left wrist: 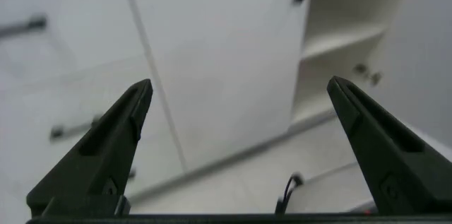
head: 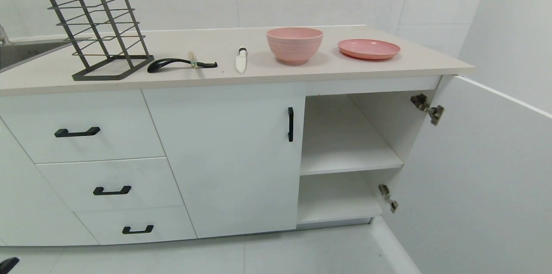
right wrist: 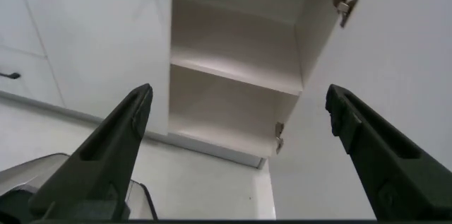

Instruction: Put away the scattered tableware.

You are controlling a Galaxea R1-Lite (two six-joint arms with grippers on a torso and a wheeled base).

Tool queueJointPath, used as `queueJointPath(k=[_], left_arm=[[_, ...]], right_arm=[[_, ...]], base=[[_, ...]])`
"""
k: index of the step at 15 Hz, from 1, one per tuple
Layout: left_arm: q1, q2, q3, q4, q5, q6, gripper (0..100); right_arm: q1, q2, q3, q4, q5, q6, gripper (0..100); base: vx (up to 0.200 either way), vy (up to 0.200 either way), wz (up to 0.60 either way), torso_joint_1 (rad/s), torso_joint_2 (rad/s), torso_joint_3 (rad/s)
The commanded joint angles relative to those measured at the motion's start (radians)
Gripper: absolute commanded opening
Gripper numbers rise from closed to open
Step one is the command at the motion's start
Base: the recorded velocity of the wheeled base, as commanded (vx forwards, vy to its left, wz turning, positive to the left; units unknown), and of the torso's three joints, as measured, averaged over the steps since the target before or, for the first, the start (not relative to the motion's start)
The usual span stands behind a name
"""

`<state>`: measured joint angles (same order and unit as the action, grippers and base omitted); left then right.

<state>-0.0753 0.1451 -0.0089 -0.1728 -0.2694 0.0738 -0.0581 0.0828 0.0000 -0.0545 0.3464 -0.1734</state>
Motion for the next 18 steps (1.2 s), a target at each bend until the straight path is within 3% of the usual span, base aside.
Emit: queueJointPath(k=[1, 2, 3, 4, 6, 7, 8, 9, 18], left_arm=[[0.083, -0.145, -0.003, 0.168, 0.05, 0.012, 100], [0.077, -0.145, 0.001, 0.144, 0.068, 0.011, 100], [0.077, -0.145, 0.009, 0.16, 0.151, 0.007, 100], [0.077, -0.145, 0.009, 0.165, 0.196, 0.003, 100], [0.077, -0.145, 0.009, 0.165, 0.196, -0.003, 100], [0.075, -0.145, 0.009, 0.168, 0.194, -0.022, 100], [0.075, -0.145, 0.009, 0.171, 0.193, -0.057, 100], [0.075, -0.145, 0.009, 0.171, 0.196, -0.071, 100], [0.075, -0.145, 0.009, 0.171, 0.202, -0.072, 100]], right_arm=[[0.0, 0.005, 0.0, 0.001, -0.043, 0.015, 100], [0.0, 0.006, 0.0, 0.002, -0.067, 0.031, 100], [0.0, 0.006, 0.0, 0.002, -0.083, 0.069, 100], [0.0, 0.006, 0.0, 0.002, -0.118, 0.109, 100], [0.0, 0.006, 0.0, 0.007, -0.218, 0.14, 100], [0.0, 0.005, 0.0, 0.068, -0.308, 0.146, 100], [0.0, 0.006, -0.002, 0.061, -0.317, 0.153, 100], [0.001, 0.005, -0.002, 0.059, -0.317, 0.173, 100], [0.003, 0.005, -0.002, 0.061, -0.317, 0.178, 100]], base=[[0.0, 0.0, 0.0, 0.0, 0.0, 0.0], [0.0, 0.0, 0.0, 0.0, 0.0, 0.0], [0.0, 0.0, 0.0, 0.0, 0.0, 0.0], [0.0, 0.0, 0.0, 0.0, 0.0, 0.0], [0.0, 0.0, 0.0, 0.0, 0.0, 0.0], [0.0, 0.0, 0.0, 0.0, 0.0, 0.0], [0.0, 0.0, 0.0, 0.0, 0.0, 0.0], [0.0, 0.0, 0.0, 0.0, 0.0, 0.0], [0.022, 0.0, 0.0, 0.0, 0.0, 0.0]])
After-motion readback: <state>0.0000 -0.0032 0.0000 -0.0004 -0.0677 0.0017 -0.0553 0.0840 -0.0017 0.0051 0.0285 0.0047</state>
